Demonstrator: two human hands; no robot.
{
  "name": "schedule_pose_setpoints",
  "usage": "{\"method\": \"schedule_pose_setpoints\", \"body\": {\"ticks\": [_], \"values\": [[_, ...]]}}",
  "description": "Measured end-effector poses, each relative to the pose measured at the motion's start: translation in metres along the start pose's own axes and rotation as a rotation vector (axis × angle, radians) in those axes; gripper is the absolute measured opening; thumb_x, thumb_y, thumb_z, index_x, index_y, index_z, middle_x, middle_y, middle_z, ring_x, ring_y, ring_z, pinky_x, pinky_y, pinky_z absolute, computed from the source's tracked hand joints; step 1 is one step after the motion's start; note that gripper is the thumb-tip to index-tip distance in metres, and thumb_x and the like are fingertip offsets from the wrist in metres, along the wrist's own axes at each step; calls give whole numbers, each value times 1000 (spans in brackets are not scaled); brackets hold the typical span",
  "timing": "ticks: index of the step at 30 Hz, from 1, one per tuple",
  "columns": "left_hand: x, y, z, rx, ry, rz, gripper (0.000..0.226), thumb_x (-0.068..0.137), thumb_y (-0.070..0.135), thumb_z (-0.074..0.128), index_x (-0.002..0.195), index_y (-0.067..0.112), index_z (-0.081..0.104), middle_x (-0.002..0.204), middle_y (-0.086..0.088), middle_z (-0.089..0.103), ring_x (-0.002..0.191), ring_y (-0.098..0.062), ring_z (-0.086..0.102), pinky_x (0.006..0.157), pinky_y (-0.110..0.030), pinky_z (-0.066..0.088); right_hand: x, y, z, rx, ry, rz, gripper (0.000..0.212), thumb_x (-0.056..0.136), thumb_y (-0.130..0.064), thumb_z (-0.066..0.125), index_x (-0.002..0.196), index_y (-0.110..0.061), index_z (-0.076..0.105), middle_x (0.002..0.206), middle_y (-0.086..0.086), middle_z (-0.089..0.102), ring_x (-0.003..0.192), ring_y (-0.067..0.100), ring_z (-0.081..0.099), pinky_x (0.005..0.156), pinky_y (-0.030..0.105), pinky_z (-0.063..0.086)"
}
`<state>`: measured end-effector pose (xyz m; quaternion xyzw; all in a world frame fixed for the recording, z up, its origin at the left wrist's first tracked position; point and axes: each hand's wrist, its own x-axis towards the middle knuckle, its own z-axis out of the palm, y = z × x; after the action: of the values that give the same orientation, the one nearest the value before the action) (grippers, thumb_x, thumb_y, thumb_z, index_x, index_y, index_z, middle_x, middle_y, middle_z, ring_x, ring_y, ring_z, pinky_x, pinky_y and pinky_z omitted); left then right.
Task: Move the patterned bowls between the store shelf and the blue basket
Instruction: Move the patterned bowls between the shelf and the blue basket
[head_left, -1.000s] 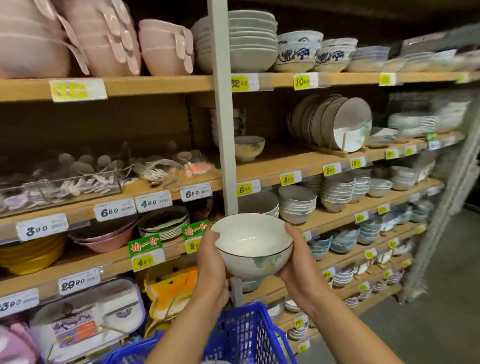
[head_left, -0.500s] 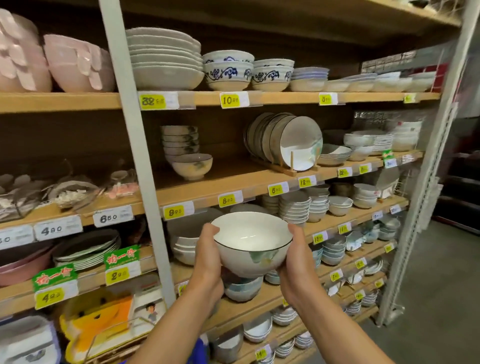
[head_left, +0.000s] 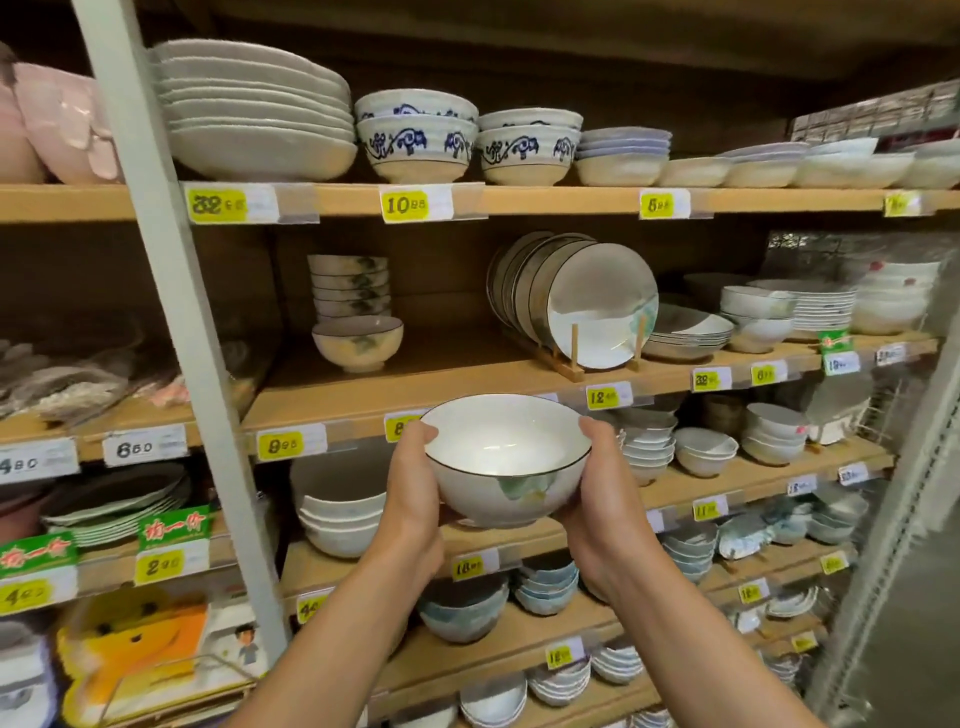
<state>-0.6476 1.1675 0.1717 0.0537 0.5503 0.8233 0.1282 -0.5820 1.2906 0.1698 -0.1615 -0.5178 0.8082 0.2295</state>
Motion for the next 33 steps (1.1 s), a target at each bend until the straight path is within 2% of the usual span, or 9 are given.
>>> {"method": "schedule_pose_setpoints", "body": {"ticks": [4,6,11,15,19,23,27,31,33], "values": [[32,9,-2,21,18,22,26,88,37,43,94,24,64,76,-1,76,87,-26,67,67,-33,55,35,-1,15,-24,-41,12,38,98,-37,36,115,-21,66,101,2,75,96,21,69,78,36,53],[52,15,-3,26,30,24,28,87,39,43,94,24,66,81,-3,76,90,-27,67,71,-36,54,57,0,24,-49,-50,7,35,97,-37,37,110,-22,66,97,1,76,91,18,70,74,34,54],[109,32,-9,38,53,86,33,90,40,38,103,27,65,87,-3,75,88,-25,68,60,-33,54,114,-2,51,-154,-96,-10,37,98,-39,35,113,-24,65,95,1,75,92,20,68,69,34,55],[150,46,-12,50,52,121,37,91,41,36,107,26,65,94,-6,74,92,-26,67,67,-37,57,155,-5,74,-188,-133,-36,38,96,-38,33,109,-22,65,91,4,76,94,26,67,81,45,55],[183,58,-18,62,44,150,39,93,42,35,114,26,64,103,-7,73,98,-25,65,77,-43,56,194,-8,97,-152,-143,-45,34,93,-33,37,101,-18,67,84,5,76,88,25,66,69,36,52],[206,66,-26,82,15,101,38,91,48,40,121,31,58,112,-5,68,103,-24,63,74,-43,59,226,-8,112,-101,-187,8,33,84,-28,43,96,-17,71,91,10,76,90,30,65,81,45,51],[221,70,-31,100,19,97,40,91,45,44,126,27,52,122,-8,61,109,-26,60,63,-42,59,256,-8,119,-27,-283,78,30,80,-25,45,92,-16,71,94,12,75,91,32,67,90,56,49],[231,77,-37,48,29,51,39,89,43,49,122,25,58,123,-9,62,111,-30,60,70,-52,59,286,-8,121,16,-443,232,36,79,-26,46,103,-14,69,99,13,74,91,32,68,83,53,54],[236,82,-40,-25,-66,-62,40,87,42,47,118,25,67,120,-10,68,112,-33,61,81,-60,54,298,-12,123,-11,-524,335,39,78,-27,48,102,-10,74,104,15,73,92,32,69,83,48,55]]}}
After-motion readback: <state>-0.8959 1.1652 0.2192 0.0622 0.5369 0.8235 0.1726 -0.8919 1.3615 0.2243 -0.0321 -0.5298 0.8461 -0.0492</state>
